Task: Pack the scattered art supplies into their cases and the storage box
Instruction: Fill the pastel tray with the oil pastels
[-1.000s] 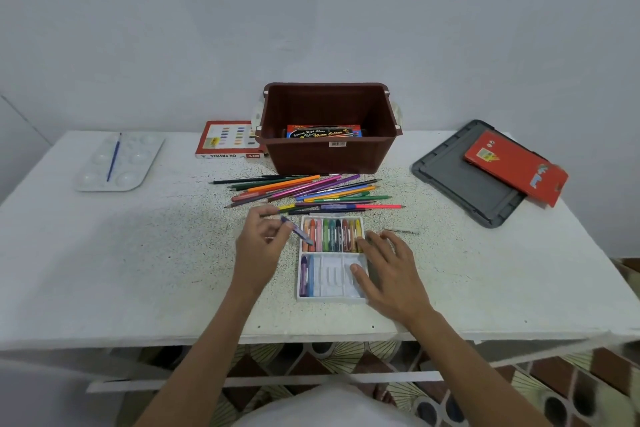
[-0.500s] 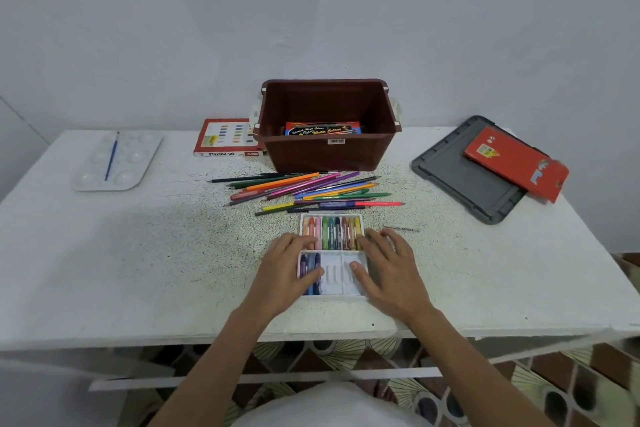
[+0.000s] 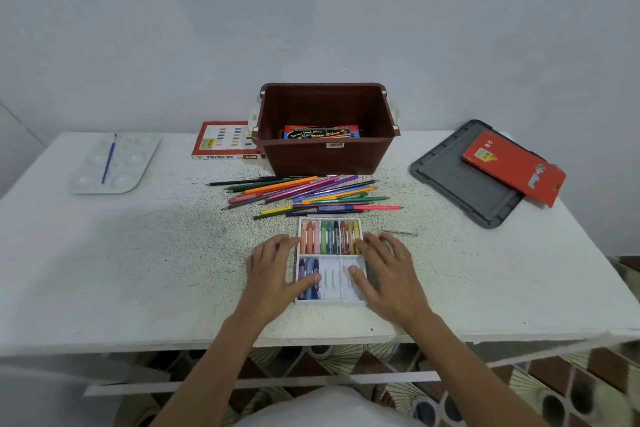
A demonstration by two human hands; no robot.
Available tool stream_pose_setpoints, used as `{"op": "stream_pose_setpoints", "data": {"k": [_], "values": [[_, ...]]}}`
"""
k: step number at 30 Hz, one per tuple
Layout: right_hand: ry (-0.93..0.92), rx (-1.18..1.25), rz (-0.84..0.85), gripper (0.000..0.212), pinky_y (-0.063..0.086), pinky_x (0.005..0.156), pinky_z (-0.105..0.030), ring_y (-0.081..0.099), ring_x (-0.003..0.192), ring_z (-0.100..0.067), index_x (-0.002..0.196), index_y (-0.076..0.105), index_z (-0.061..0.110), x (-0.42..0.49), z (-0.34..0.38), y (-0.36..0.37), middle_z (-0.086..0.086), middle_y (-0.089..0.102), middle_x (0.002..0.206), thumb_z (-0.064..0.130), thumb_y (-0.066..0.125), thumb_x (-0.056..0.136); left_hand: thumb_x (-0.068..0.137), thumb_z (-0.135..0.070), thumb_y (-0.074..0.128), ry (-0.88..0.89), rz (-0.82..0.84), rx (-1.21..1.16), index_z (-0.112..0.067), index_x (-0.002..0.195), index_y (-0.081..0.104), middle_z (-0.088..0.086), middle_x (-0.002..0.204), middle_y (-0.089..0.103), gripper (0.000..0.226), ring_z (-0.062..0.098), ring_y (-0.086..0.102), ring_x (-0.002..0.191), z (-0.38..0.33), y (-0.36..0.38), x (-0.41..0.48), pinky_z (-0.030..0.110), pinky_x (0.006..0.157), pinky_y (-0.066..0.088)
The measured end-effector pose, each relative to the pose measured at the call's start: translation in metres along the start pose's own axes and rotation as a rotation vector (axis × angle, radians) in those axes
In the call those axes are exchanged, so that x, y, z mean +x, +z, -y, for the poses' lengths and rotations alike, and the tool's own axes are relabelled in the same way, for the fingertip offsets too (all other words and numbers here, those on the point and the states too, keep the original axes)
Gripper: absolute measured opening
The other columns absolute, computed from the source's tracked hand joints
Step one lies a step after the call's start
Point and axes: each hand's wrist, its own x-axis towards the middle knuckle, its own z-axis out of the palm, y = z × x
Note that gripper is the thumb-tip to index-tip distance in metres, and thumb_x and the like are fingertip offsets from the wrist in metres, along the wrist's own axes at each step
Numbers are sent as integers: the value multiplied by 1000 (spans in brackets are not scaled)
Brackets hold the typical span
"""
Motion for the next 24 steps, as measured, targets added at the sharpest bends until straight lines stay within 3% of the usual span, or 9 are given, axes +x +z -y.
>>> {"op": "stream_pose_setpoints", "data": {"k": [10,16,21,24], "values": [[-39,-5,-31,52,36,110,-49,43,132,-28,132,58,15,6,-4,3,-5,58,134,49,31,103,77,-90,18,112,104,105,-43,151,20,-5,163,8,88,16,0,149,9,-6,9,37,115,-1],[-7,6,-43,36,43,97,-43,51,112,-25,122,63,16,42,-4,-5,-1,65,108,35,42,98,82,-86,18,122,100,143,-41,152,20,-7,163,9,82,12,-3,150,12,-2,9,37,118,-1],[41,23,-59,26,42,86,-39,53,100,-28,118,66,15,82,-12,-1,-4,66,108,17,60,93,86,-83,21,120,96,116,-42,152,20,-10,163,8,77,9,-6,150,14,1,9,39,120,0],[68,14,-49,25,42,82,-39,53,95,-29,117,69,15,100,-11,-4,-6,67,106,16,63,93,86,-83,19,115,104,132,-44,152,17,-12,163,5,76,7,-9,149,15,1,8,37,120,-3]]}}
